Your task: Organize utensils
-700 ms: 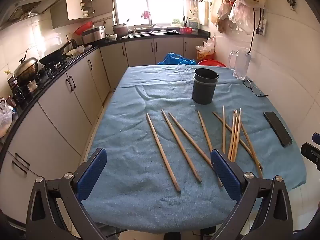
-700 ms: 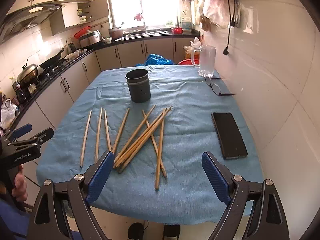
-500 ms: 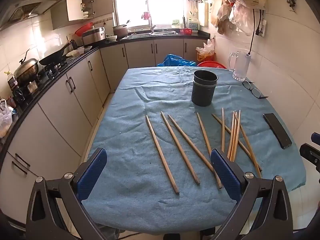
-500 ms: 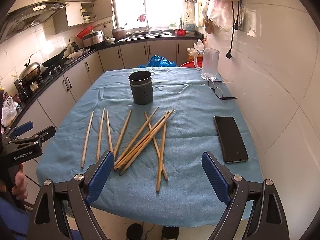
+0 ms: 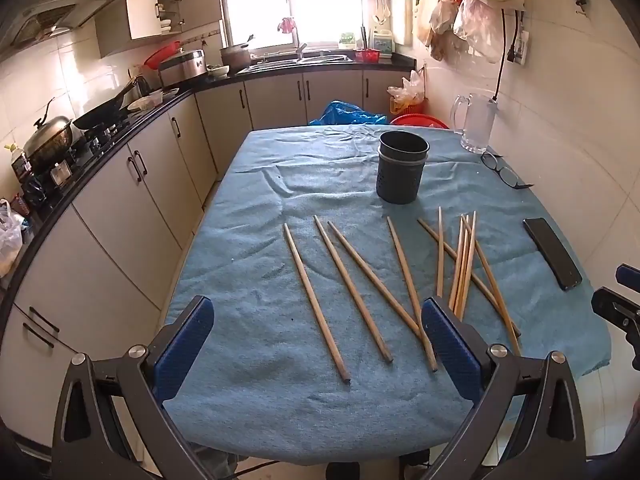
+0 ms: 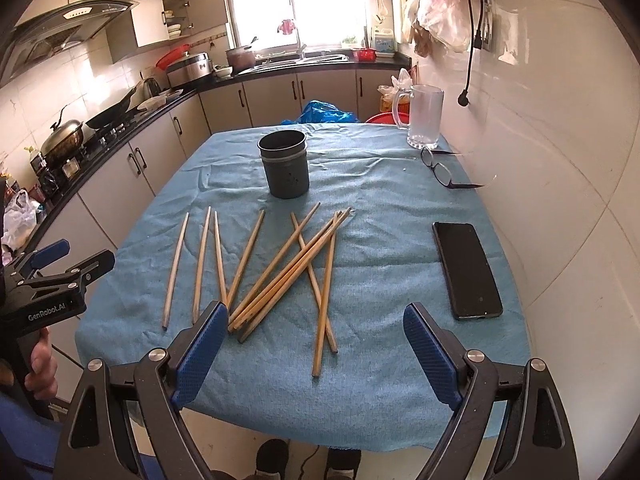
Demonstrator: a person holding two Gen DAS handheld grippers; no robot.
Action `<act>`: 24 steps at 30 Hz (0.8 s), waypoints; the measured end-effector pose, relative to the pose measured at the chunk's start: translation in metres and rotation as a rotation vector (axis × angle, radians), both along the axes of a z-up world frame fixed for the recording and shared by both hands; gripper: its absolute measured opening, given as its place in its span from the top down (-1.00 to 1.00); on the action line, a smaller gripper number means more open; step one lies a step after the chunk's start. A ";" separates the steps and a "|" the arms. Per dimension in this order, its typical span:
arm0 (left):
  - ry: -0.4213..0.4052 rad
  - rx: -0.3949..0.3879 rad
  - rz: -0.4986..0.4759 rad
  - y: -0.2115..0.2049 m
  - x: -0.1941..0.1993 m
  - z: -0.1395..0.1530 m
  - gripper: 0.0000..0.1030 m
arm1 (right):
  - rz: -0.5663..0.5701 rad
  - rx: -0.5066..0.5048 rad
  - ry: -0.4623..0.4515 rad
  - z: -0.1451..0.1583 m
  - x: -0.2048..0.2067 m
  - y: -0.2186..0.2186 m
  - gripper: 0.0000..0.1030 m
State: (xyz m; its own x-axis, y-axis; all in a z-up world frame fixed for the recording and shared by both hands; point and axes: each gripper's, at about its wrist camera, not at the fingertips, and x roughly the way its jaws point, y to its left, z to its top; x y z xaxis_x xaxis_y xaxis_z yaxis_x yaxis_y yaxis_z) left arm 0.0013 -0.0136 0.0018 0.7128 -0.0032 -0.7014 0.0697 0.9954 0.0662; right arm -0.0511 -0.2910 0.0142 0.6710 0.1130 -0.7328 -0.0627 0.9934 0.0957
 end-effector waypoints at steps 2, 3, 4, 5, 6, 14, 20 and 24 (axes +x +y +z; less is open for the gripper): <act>-0.026 -0.003 -0.005 0.001 -0.001 -0.001 -1.00 | -0.003 0.004 0.004 -0.001 0.001 -0.001 -0.79; -0.026 0.001 -0.005 0.000 0.000 -0.002 -1.00 | -0.003 0.005 0.005 -0.002 0.001 -0.002 -0.79; -0.026 0.004 -0.005 -0.001 0.000 -0.002 -1.00 | -0.003 0.006 0.005 -0.002 0.001 -0.002 -0.79; -0.026 0.004 -0.005 -0.002 0.000 -0.003 -1.00 | -0.003 0.006 0.004 -0.001 0.001 -0.002 -0.79; -0.034 0.014 -0.007 -0.001 0.000 -0.003 -1.00 | -0.002 0.006 0.005 -0.002 0.002 -0.002 -0.79; -0.022 0.048 -0.008 -0.003 0.002 -0.005 -1.00 | -0.003 0.015 0.018 -0.005 0.004 -0.004 -0.79; 0.020 0.035 0.006 -0.003 0.006 -0.007 -1.00 | -0.004 0.030 0.030 -0.009 0.007 -0.005 -0.79; 0.054 0.073 0.019 -0.002 0.010 -0.009 -1.00 | 0.002 0.053 0.048 -0.013 0.012 -0.007 -0.74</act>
